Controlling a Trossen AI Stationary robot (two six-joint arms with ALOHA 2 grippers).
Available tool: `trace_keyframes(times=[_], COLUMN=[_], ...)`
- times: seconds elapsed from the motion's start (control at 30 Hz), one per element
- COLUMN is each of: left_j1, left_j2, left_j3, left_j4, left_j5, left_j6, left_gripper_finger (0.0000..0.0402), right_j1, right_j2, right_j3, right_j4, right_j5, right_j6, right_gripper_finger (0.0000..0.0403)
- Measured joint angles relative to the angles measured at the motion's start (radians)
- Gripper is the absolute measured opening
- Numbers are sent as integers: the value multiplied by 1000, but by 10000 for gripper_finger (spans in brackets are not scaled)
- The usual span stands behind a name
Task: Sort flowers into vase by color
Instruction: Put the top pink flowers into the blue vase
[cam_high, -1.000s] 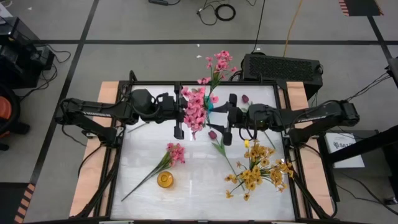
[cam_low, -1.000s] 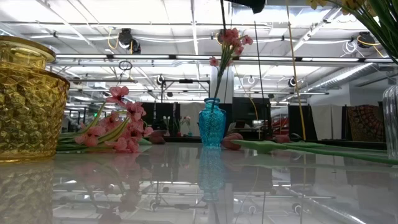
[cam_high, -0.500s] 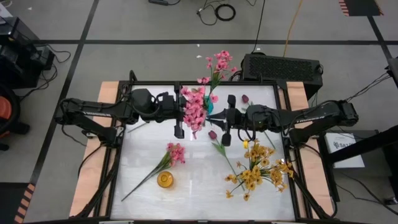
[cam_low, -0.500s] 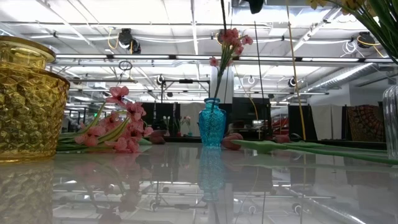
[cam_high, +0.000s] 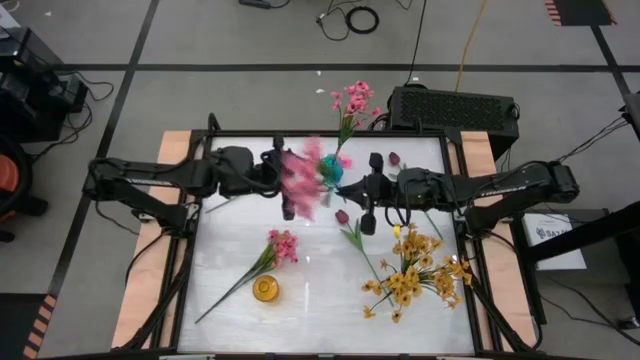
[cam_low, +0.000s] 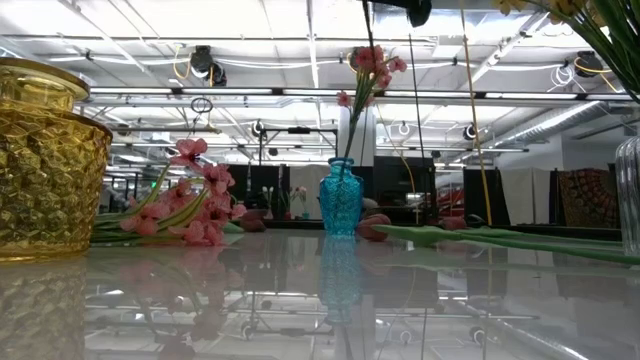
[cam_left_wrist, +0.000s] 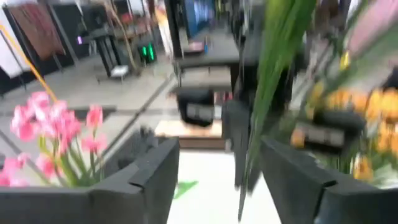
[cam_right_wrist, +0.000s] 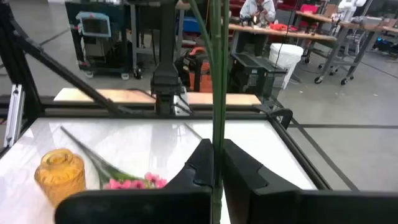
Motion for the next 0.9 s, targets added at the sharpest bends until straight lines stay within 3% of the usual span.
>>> trace_keyframes(times=[0.13, 0.3, 0.53, 0.73, 0.9], left_j1=[-8, -35, -91, -123, -126], left_j2=[-20, -19, 28, 79, 131], left_j3=[0, -31, -106, -154, -172], left_j4=[-117, -95, 134, 296, 467], left_j5=[-1, 51, -10, -179, -190], left_j6=[-45, -79, -131, -155, -140], left_gripper_finger=[244, 247, 247, 247, 247], right_j1=[0, 0, 1, 1, 1], right_j2=[-31, -51, -32, -25, -25], right_j3=[0, 0, 0, 0, 0], right_j4=[-9, -9, -97, -121, -131], right_j5=[0, 0, -4, -4, -4], right_j6=[-1, 10, 50, 70, 77], right_gripper_finger=[2, 1, 1, 1, 1])
